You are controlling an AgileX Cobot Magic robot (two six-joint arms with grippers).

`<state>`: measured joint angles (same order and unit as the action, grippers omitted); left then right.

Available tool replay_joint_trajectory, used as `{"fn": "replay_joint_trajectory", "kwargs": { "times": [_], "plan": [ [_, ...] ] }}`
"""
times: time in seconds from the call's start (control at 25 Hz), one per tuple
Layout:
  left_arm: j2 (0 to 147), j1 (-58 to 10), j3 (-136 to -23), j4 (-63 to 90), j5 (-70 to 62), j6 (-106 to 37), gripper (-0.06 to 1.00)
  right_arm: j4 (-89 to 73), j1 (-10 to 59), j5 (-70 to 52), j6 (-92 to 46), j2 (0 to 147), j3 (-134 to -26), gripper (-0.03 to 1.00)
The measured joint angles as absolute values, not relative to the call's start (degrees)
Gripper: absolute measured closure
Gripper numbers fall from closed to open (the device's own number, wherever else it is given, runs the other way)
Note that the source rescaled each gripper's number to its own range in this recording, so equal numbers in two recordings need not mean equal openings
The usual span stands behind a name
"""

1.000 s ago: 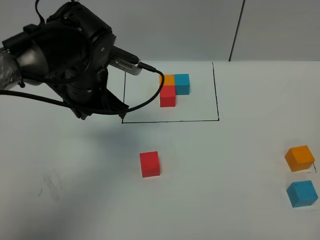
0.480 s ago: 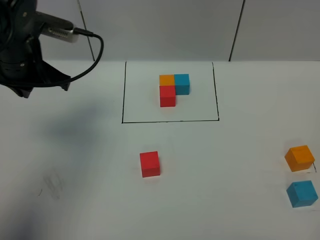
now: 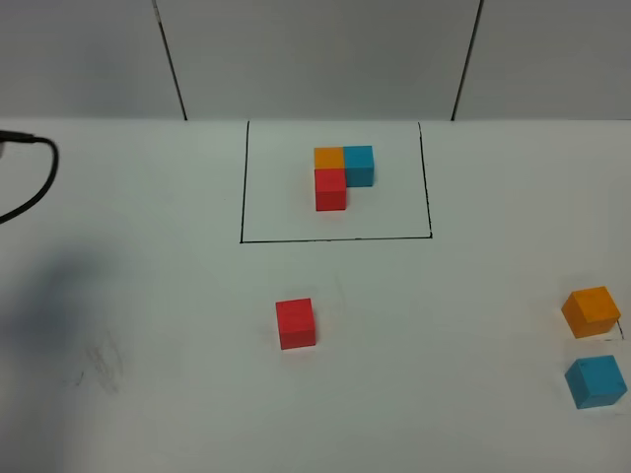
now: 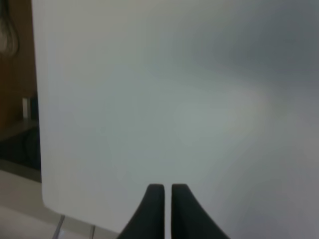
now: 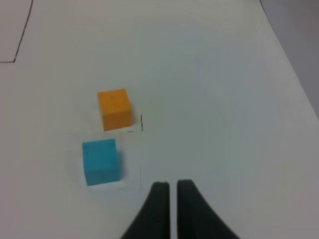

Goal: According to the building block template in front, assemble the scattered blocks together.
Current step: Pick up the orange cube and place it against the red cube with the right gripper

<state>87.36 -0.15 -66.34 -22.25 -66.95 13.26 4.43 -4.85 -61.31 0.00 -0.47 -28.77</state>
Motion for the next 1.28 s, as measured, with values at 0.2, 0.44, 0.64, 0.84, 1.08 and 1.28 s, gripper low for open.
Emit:
{"fn": "replay_joint_trajectory", "kwargs": {
  "times": [0.2,0.44,0.64,0.84,1.08,1.28],
  "plan": [
    [78.15,6.20,-55.51,-21.78,-63.50,11.62,0.94,4.43,-4.85,-61.31,0.00,-0.47,-28.77,0.96],
    [65.55,8.35,-43.29,-18.23,-59.11,11.27,0.94,4.43,-4.85,-61.31,0.00,-0.47,-28.77,0.96],
    [57.33,8.53,-35.39,-14.87,-59.07,11.09,0.94,4.43,-4.85,-61.31,0.00,-0.47,-28.77,0.96],
    [48.58,8.53,-30.32,-11.23,-61.39,9.27,0.94,4.43,-4.85,-61.31,0.00,-0.47,-28.77,0.96],
    [36.25,8.53,-29.81,-5.85,-62.09,4.22,0.94,4.43,-4.85,-61.31,0.00,-0.47,-28.77,0.96],
    [31.01,8.53,-30.52,-3.82,-64.00,3.40,0.94,4.43,-4.85,-61.31,0.00,-0.47,-28.77,0.96]
  ]
}}
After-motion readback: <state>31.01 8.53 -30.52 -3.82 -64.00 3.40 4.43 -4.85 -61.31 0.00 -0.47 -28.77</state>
